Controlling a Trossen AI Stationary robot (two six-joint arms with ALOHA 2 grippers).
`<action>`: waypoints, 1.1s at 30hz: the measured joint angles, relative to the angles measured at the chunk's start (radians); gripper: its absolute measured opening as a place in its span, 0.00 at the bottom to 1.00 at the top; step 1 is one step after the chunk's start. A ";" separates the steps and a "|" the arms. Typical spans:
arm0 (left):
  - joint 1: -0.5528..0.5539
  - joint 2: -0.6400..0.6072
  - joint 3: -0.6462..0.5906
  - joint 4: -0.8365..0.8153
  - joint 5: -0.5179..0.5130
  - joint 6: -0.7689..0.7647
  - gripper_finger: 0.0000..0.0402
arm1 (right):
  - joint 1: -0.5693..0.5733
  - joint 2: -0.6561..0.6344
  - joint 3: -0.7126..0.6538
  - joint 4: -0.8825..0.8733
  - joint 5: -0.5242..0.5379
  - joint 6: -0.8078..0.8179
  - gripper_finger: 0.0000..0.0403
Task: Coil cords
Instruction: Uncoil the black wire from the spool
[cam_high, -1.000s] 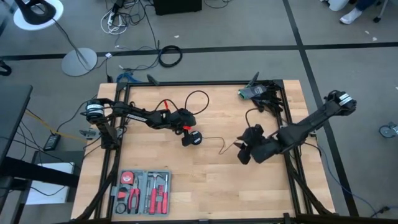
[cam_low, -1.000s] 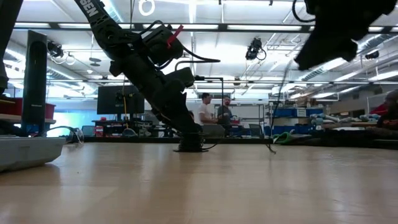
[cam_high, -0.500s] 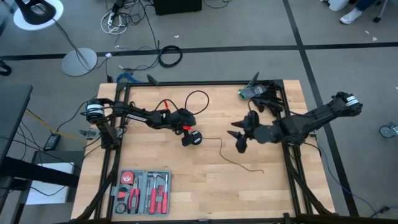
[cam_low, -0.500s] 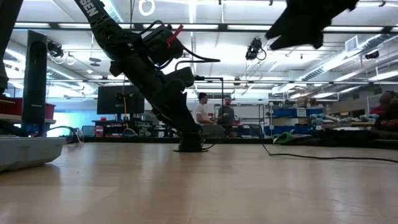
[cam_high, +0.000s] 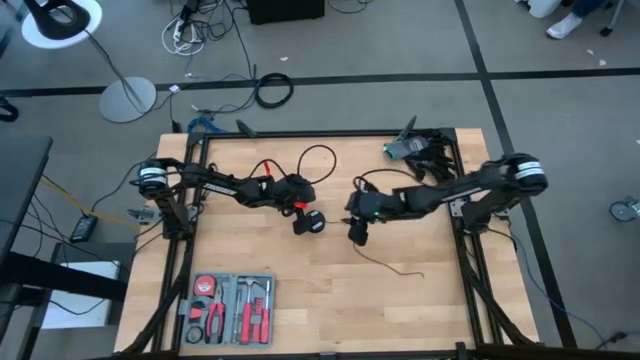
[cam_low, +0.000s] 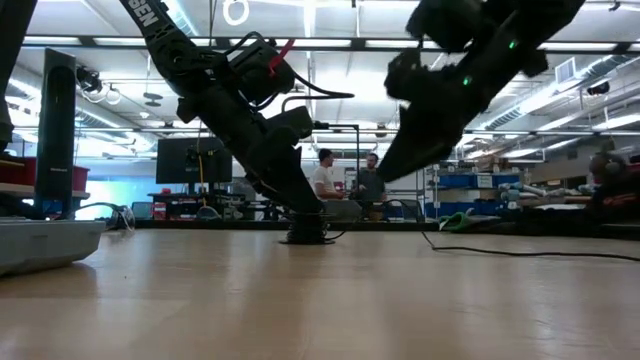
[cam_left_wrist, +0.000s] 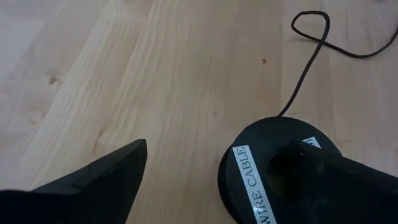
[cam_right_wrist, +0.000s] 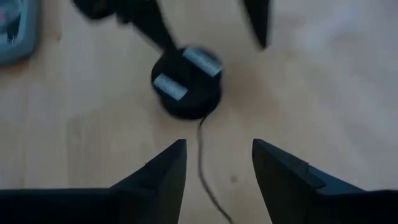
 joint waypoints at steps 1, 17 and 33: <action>0.000 0.000 0.000 0.000 0.000 0.000 0.98 | -0.008 0.027 0.000 0.016 -0.029 -0.007 0.44; 0.000 0.000 0.000 -0.006 -0.003 0.000 0.98 | -0.026 0.136 0.001 0.039 -0.151 -0.009 0.06; -0.001 -0.002 -0.041 0.028 0.011 -0.003 0.98 | 0.209 -0.044 0.001 -0.407 -0.042 0.331 0.01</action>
